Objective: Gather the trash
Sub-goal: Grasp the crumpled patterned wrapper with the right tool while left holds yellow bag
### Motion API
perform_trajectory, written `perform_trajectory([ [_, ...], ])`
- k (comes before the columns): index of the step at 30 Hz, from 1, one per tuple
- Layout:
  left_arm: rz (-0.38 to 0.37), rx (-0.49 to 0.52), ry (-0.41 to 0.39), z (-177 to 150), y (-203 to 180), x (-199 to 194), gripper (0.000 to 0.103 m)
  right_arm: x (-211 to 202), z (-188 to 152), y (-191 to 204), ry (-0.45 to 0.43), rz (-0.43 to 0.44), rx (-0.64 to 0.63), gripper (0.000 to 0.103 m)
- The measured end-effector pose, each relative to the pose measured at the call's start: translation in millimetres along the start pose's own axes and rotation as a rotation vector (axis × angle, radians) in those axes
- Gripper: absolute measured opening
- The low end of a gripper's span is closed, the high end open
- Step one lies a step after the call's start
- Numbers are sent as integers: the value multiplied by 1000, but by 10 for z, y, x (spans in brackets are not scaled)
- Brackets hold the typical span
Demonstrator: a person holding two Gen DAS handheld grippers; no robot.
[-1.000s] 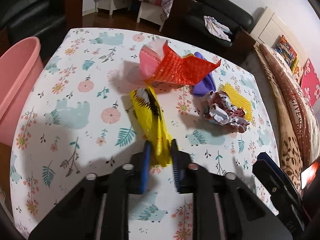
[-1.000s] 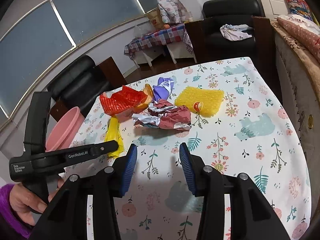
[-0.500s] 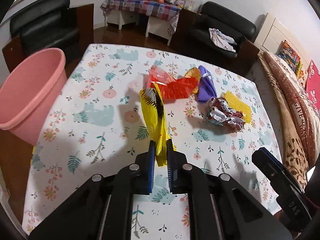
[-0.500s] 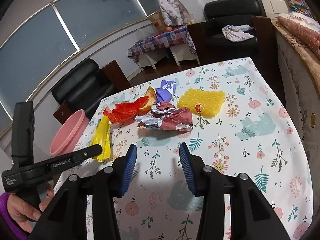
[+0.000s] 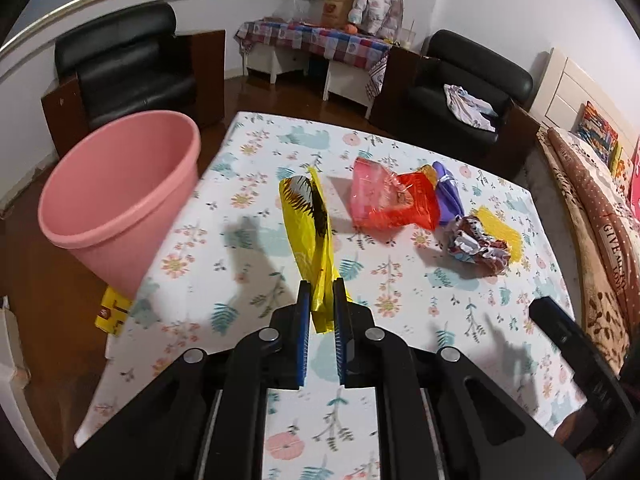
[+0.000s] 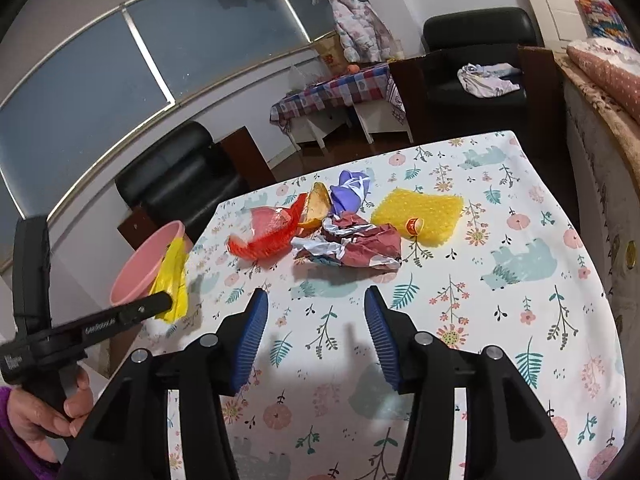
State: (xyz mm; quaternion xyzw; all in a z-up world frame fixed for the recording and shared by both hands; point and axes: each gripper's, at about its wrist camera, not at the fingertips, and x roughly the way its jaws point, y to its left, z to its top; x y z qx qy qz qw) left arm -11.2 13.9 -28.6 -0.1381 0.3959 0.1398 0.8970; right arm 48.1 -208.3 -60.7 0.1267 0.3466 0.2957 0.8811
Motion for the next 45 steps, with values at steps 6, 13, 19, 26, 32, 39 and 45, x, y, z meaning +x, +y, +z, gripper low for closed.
perform_trajectory([
  [6,-10,18,-35,-60,149,-117,10,17,9,-66,8,-13,39,53],
  [13,-37,16,-68,-99,373,-209,10,79,-7,13,35,-70,-4,56],
  [19,-55,39,-80,-134,466,-192,10,156,2,53,66,-135,-34,58],
  [26,-101,51,-62,-129,488,-97,10,380,162,148,136,-179,-130,62],
  [32,-120,16,-34,-83,591,20,10,640,363,268,181,-285,-304,70],
  [39,-148,-14,-7,-61,701,94,10,1059,358,289,235,-322,-442,58],
  [45,-166,-31,-19,-38,768,93,10,1051,324,294,249,-272,-385,21],
])
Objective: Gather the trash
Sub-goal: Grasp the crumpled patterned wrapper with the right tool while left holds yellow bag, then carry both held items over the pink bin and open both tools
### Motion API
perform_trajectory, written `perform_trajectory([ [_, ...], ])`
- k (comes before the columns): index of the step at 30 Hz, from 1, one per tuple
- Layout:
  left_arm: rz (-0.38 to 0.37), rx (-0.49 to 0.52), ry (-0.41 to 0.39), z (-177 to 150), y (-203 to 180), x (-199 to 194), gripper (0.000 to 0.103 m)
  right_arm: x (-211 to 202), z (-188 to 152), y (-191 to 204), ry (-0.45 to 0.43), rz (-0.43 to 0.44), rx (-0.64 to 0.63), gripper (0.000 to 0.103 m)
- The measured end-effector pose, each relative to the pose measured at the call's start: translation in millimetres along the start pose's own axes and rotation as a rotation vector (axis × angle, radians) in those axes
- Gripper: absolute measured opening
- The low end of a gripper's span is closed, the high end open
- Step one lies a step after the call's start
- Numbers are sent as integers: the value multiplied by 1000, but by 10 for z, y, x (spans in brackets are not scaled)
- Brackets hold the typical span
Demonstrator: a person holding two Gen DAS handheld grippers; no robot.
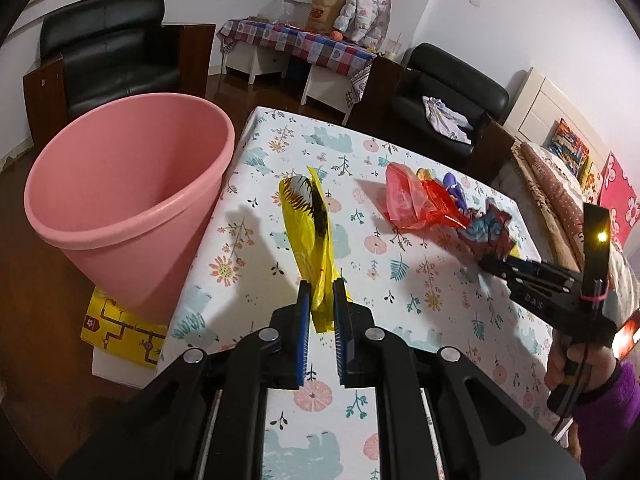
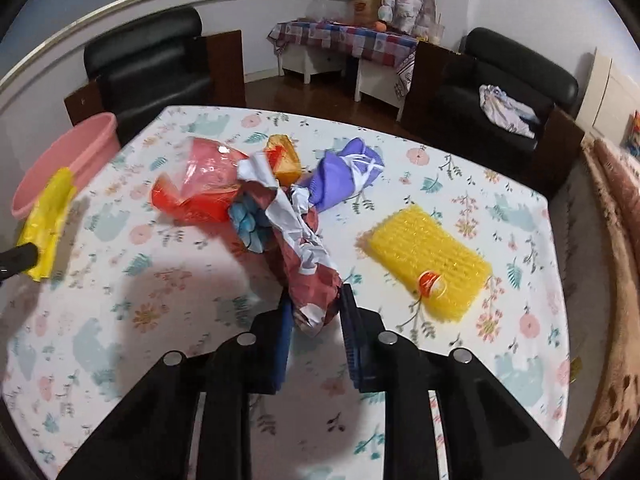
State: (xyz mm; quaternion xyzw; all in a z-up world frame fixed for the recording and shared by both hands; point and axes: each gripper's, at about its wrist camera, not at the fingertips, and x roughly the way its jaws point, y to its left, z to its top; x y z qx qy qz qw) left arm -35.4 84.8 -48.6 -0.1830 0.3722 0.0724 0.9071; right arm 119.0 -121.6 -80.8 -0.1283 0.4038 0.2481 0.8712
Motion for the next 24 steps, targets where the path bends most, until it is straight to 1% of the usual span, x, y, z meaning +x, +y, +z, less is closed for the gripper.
perform_trajectory([
  [3,-12,3,-4,-5,9,-13,10,-130,-61,67,-15,16,25,20],
  [6,-20,19,-18,-12,4,-54,10,-308,-145,179,-22,49,60,20],
  [10,-35,35,-39,-14,10,-131,10,-492,-206,323,-22,119,134,20],
  [12,-35,50,-57,-14,18,-190,10,-563,-213,413,-25,153,150,20],
  [13,-34,57,-65,-8,23,-216,10,-607,-200,482,-27,175,154,20],
  [17,-24,72,-106,5,83,-357,10,-717,-97,733,-31,218,128,20],
  [20,1,82,-148,36,167,-479,10,-787,49,937,-41,248,98,20],
  [24,29,55,-179,93,336,-593,10,-811,261,1205,-47,299,83,20],
])
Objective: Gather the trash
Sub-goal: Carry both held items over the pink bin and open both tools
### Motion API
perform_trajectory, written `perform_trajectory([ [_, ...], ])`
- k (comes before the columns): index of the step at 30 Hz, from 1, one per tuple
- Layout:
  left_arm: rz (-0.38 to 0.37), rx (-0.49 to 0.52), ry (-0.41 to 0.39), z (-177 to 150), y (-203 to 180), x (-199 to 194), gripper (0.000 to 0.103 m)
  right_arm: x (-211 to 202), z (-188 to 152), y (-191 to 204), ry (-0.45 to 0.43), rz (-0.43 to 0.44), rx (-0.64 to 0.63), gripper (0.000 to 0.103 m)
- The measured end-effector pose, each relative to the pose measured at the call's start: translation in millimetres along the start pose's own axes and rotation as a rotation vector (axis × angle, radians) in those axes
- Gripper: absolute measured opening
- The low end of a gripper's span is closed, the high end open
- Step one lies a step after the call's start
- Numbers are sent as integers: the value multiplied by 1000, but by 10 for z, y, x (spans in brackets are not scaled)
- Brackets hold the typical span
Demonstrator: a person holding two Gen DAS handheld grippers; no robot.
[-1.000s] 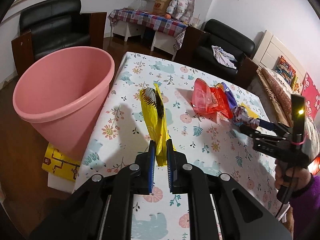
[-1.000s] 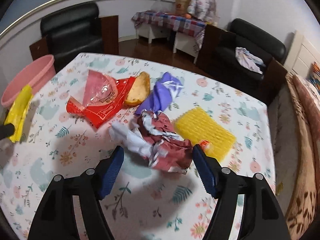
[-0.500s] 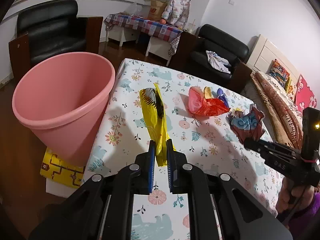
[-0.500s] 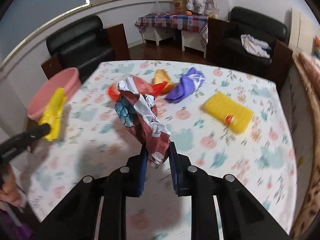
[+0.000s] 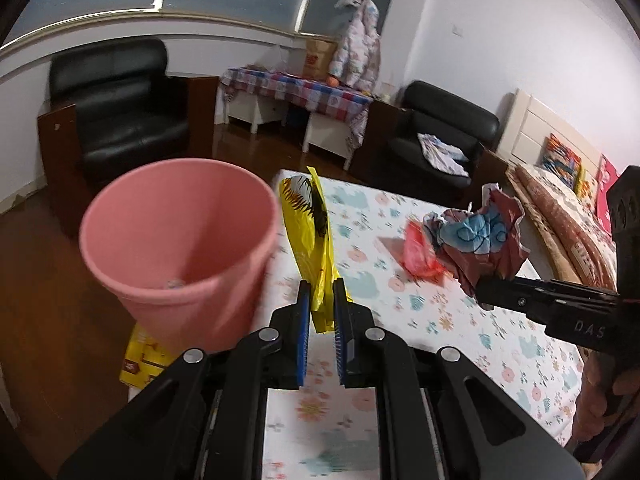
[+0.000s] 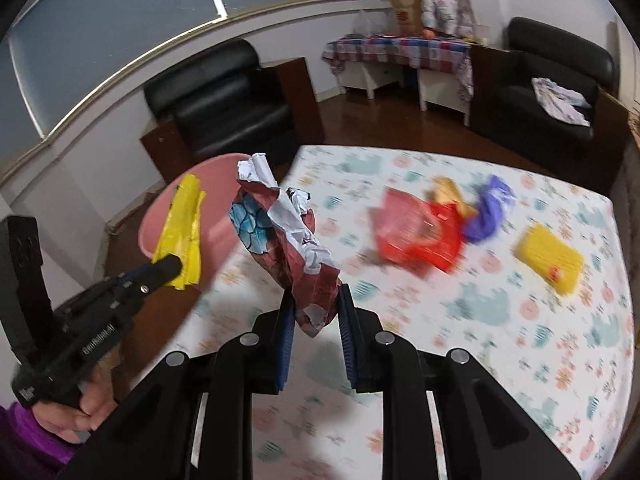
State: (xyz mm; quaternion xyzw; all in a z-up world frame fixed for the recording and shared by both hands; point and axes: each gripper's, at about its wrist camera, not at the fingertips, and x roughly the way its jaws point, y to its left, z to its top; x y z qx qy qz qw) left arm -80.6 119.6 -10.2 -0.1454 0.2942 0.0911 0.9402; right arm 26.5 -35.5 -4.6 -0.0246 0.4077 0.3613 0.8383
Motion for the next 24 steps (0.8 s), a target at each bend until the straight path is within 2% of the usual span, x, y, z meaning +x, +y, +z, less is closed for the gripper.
perform_trajectory([
  [4,42,-16,-37,93,203,-107,10,95,182,250,2,57,-11,20],
  [10,97,-52,-52,215,544,-149,10,346,449,673,16,139,-18,21],
  [14,118,-61,-41,257,709,-127,10,598,579,899,48,166,-13,21],
  [24,139,-81,-6,355,992,61,10,1199,748,1131,127,187,55,22],
])
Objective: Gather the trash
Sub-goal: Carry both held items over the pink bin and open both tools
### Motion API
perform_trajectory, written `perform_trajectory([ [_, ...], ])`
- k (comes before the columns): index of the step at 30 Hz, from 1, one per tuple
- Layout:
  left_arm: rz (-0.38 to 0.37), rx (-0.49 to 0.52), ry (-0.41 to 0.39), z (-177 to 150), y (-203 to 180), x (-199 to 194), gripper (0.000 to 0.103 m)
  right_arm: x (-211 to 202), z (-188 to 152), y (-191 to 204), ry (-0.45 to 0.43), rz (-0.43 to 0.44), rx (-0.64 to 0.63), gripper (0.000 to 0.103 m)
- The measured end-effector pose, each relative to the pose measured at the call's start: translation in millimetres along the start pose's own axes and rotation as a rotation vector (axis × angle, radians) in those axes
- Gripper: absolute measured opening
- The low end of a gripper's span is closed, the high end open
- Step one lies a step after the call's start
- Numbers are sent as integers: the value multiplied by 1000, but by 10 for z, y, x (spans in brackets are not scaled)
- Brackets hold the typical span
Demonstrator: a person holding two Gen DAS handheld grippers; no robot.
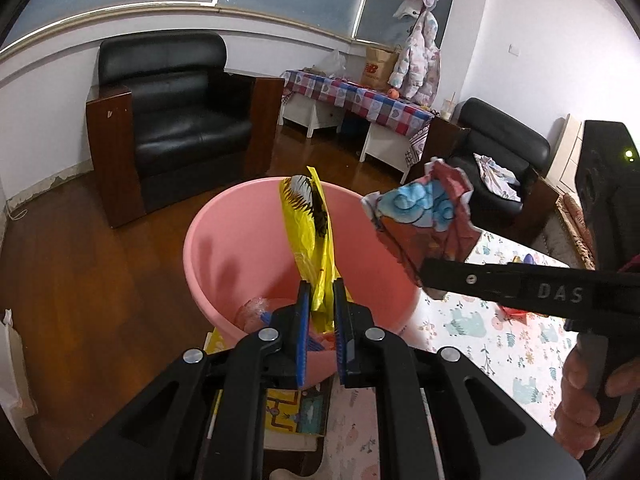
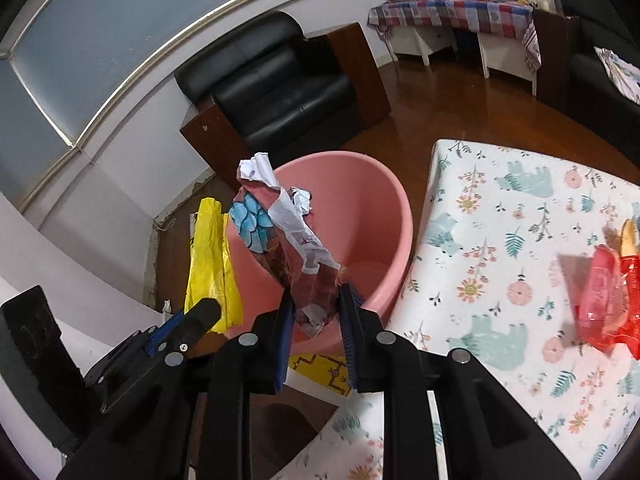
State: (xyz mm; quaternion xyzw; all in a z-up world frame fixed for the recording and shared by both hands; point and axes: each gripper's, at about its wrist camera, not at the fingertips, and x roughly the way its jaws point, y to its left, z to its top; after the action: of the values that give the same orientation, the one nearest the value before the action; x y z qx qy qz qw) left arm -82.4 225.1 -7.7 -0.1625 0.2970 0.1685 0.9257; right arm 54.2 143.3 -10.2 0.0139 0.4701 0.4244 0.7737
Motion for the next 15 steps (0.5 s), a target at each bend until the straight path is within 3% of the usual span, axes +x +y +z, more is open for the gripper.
perform_trajectory([
  [6,-3,8,16,-3,18,81,13,151,24,-10,15,-9,14,23],
  [8,-13,6,26,-3,17,115,20,187,31,-9,16,-6,18,26],
  [10,-22,6,27,-7,37,130,35,200,25,-10,15,-2,14,36],
  [11,-22,4,23,-13,38,129,37,198,22,-15,11,-1,13,41],
  [15,-25,-10,28,-17,75,148,43,156,27,-33,-7,10,12,44],
])
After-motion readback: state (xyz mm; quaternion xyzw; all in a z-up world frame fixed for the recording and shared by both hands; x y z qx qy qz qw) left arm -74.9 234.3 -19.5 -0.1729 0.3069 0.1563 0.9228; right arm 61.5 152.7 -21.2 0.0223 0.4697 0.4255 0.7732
